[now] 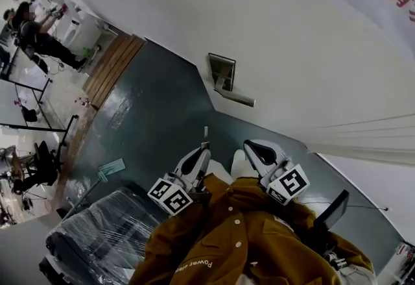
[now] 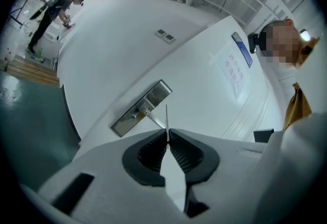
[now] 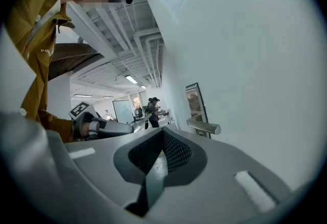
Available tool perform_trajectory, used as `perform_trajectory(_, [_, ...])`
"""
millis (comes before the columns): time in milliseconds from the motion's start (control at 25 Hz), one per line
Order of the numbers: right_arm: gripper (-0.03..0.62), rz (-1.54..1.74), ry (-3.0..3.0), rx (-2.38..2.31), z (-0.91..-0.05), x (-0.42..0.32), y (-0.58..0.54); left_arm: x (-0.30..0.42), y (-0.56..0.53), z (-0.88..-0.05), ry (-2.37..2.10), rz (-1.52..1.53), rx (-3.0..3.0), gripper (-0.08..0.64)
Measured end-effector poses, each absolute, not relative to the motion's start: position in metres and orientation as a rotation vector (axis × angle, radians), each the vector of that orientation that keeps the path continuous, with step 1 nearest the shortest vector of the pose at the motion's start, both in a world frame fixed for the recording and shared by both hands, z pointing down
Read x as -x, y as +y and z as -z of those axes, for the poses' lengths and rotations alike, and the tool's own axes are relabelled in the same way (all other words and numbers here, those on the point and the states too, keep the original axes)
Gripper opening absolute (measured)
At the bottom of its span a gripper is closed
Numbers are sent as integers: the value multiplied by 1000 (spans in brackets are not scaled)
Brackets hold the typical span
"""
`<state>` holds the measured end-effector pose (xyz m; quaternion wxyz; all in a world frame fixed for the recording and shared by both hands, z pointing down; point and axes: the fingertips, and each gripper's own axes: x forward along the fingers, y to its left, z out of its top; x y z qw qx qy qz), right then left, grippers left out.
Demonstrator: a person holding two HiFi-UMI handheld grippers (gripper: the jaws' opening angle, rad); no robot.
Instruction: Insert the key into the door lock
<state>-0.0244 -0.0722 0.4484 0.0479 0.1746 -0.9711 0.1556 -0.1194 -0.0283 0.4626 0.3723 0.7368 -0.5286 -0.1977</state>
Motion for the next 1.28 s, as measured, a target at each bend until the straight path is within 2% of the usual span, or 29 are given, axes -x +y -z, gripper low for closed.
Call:
perform_trajectory(320, [8,-513,-2968,-579,-445,21,-96,133,-87,-539,-1037,506,-1623,20])
perform_trajectory(440, [8,-509,-2967,-645,-443,19,-105,132,-116,-548,-855,617,-1483,20])
perform_trajectory(720, [8,-516,-2951,-780,-451,18,-126,135,-171,-578,-677,551,-1452,20])
perform_trajectory(1280, [8,-526,-2901,-976,-440,6,-132,134,-192,-565,-570,557,-1420,21])
